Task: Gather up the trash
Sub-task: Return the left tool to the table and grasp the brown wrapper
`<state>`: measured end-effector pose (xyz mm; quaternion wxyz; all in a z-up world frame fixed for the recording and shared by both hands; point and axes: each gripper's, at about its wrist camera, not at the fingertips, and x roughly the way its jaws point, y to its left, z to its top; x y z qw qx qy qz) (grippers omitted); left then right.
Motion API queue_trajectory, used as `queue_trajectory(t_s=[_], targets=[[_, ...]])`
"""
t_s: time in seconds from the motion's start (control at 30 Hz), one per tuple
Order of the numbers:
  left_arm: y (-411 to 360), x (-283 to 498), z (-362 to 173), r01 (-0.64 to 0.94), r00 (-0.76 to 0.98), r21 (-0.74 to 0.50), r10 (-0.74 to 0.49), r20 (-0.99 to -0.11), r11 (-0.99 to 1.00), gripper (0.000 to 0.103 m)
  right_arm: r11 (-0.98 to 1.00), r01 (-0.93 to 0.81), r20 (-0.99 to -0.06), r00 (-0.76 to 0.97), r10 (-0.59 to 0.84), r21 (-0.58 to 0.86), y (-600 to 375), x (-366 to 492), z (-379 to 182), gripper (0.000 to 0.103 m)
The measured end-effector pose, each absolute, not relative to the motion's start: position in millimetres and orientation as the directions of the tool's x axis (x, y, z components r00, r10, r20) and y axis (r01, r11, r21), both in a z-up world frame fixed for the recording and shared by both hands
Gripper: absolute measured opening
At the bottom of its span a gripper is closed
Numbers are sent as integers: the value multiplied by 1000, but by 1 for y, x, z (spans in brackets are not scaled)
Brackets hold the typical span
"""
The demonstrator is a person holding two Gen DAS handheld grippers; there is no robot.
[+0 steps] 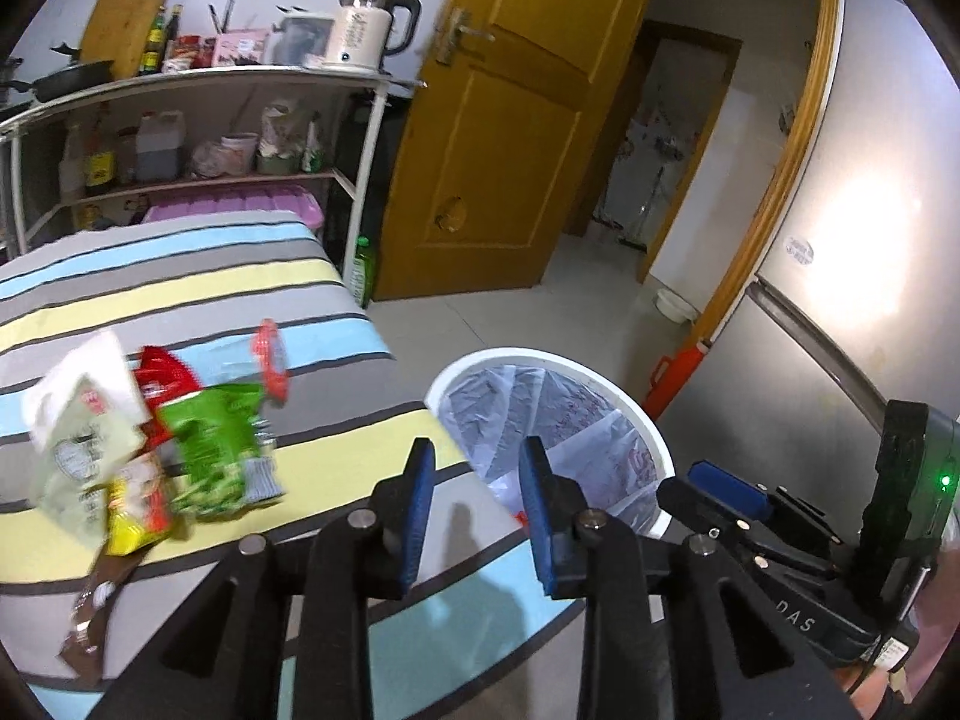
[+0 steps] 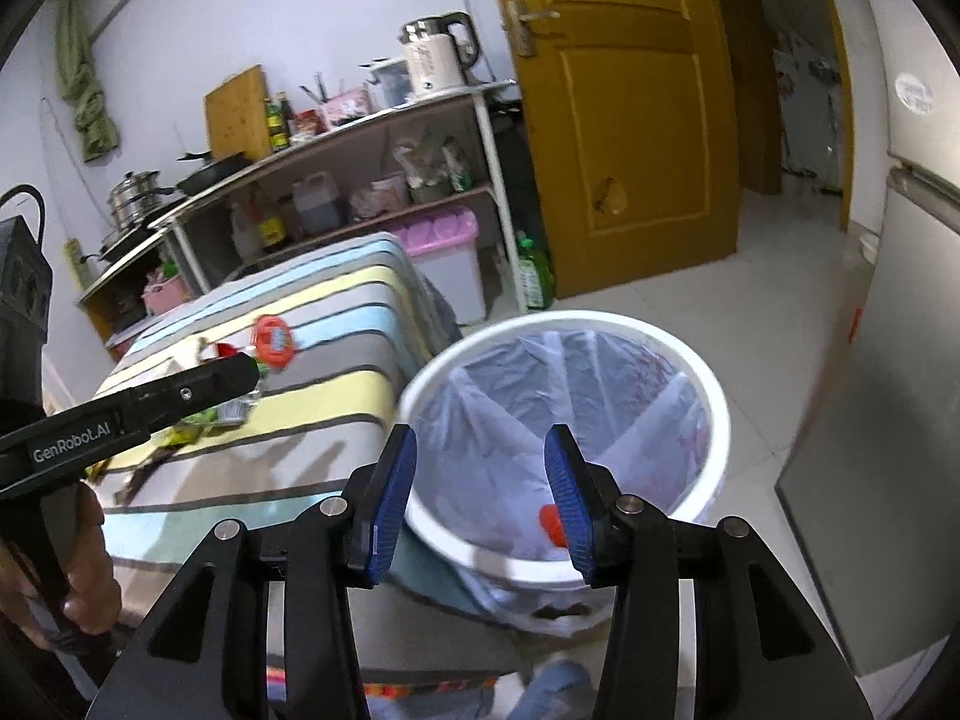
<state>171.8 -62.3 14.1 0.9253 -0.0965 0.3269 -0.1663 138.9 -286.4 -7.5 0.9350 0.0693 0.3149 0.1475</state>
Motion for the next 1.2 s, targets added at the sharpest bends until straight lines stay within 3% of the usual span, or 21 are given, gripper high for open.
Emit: queue_trajectory(t_s=[0.63, 1.2], targets=[[35, 109, 5, 57, 808, -200, -163, -566, 978, 30, 881, -438, -545, 702, 459, 179, -203, 105, 10, 46], [59, 125, -35, -39, 724, -123, -57, -688, 992, 30, 831, -520, -567, 630, 530, 198, -166, 114, 6, 46]])
